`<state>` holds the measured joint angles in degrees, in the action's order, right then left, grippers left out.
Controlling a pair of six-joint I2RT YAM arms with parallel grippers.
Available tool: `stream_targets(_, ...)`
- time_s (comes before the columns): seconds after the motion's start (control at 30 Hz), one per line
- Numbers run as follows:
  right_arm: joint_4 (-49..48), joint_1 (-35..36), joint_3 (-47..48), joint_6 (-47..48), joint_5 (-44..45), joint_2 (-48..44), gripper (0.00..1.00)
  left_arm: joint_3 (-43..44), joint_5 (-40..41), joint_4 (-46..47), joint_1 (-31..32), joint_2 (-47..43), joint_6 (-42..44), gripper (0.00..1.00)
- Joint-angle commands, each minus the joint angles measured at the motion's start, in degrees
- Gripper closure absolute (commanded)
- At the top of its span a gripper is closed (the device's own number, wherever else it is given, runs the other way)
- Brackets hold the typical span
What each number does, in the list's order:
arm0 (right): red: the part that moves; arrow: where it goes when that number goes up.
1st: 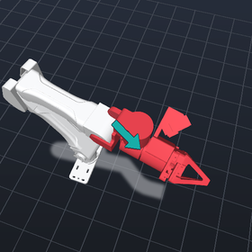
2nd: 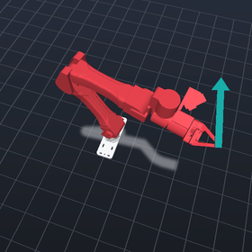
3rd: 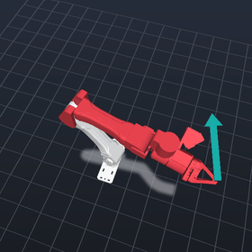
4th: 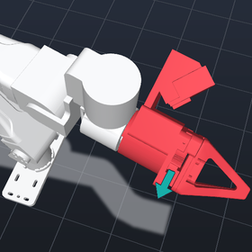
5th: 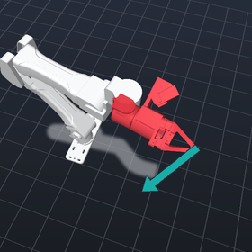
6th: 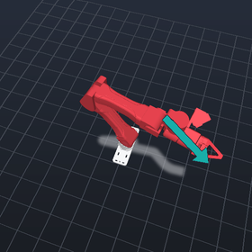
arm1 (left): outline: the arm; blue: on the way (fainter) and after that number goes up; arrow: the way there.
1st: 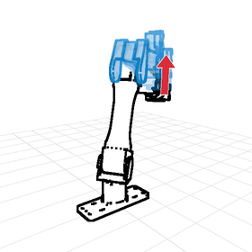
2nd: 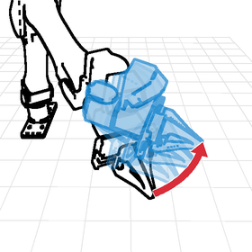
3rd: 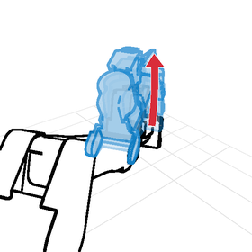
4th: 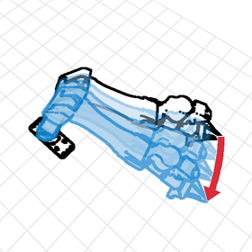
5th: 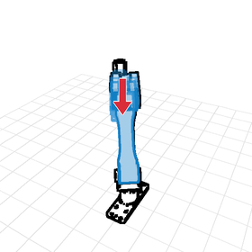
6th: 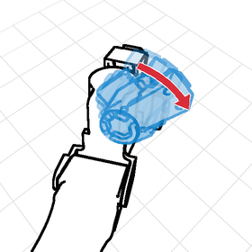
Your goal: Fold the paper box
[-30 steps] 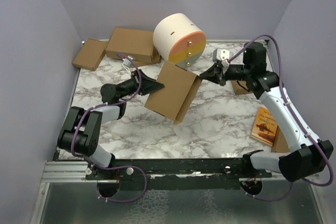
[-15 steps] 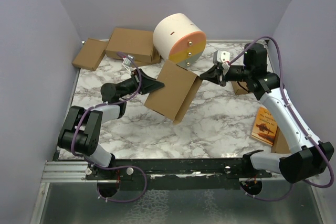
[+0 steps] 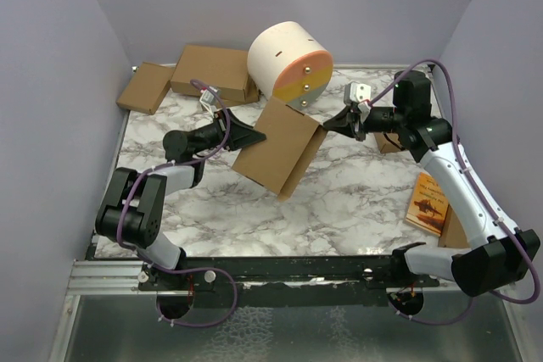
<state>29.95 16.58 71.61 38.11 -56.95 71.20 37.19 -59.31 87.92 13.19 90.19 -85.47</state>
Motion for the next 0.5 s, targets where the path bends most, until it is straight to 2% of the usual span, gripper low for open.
stream_targets(0.0, 2.04, 1.26, 1.46, -1.19, 0.35, 0.20, 0.99, 2.45, -2.75, 14.38, 0.12, 0.57, -0.40, 1.00)
stream_targets(0.23, 4.76, 3.45, 3.68, -0.79, 3.90, 1.66, 0.99, 3.09, -3.67, 14.27, 0.17, 1.27, -0.87, 1.00)
stream_targets(0.47, 5.46, 4.51, 6.93, -4.39, 6.82, 3.63, 0.99, 2.38, -3.18, 14.12, 0.17, 1.56, -0.56, 1.00)
